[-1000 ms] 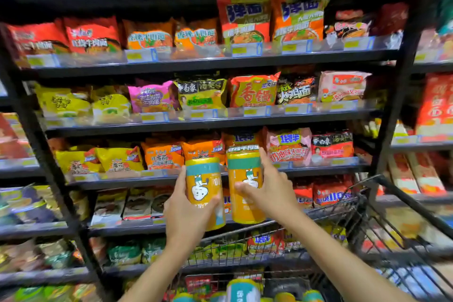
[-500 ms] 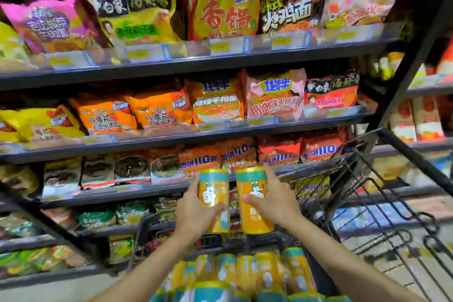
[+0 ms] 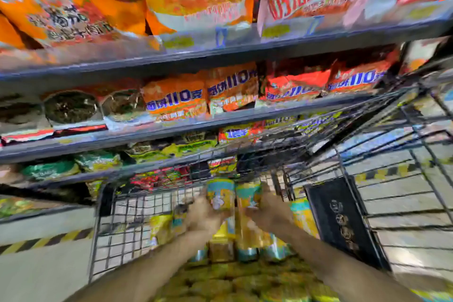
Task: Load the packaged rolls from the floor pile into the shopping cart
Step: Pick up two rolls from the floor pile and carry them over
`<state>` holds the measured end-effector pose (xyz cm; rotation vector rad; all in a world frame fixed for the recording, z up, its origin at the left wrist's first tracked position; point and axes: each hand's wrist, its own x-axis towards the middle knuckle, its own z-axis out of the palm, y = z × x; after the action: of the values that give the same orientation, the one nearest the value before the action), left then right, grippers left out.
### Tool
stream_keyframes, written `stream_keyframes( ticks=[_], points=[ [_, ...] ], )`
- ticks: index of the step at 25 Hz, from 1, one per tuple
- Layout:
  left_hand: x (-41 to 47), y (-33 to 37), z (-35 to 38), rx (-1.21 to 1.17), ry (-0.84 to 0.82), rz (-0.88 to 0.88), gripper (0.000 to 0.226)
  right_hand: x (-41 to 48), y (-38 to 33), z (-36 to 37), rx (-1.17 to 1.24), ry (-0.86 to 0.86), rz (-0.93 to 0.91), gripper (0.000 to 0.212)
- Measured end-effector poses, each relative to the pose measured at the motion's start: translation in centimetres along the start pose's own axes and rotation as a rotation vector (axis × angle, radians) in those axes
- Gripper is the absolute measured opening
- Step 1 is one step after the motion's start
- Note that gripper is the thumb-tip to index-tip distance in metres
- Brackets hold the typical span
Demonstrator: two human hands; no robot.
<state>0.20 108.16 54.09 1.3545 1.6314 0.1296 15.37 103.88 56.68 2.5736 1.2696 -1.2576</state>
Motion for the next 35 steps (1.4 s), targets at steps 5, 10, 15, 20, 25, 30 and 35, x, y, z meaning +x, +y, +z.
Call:
stream_keyframes(
  ticks=[5, 10, 15, 20, 25, 30, 35],
  points=[
    [-0.4, -1.9, 3.0, 0.021, -0.066, -0.092, 0.070, 1.2, 1.7, 2.9, -0.030, -0.066, 0.074, 0.076],
    [-1.1, -3.6, 4.8, -0.059, 0.035, -0.066, 0.093, 1.7, 2.4, 4.8, 0.040, -0.018, 0.082, 0.068],
    [-1.2, -4.4, 5.0, -0.013, 0.041, -0.033, 0.097, 1.1, 2.6, 6.1, 0.002, 0.051, 0.090, 0.076],
    [-1.1, -4.5, 4.7, 0.073, -0.020, -0.056, 0.083, 1.0, 2.7, 6.4, -0.029, 0.064, 0.102, 0.080],
    [-0.5, -3.4, 3.1, 0.301, -0.108, -0.080, 0.088, 0.8, 2.7, 5.2, -0.161, -0.001, 0.019, 0.090],
    [-1.1, 0.0, -0.7, 0.518, -0.039, 0.181, 0.091, -0.1, 1.8, 1.4, -0.271, 0.050, -0.110, 0.082],
    [-3.9, 5.7, -4.8, 0.732, 0.128, 0.379, 0.092, -2.4, -0.4, -3.8, -0.389, 0.204, -0.290, 0.078]
  ],
)
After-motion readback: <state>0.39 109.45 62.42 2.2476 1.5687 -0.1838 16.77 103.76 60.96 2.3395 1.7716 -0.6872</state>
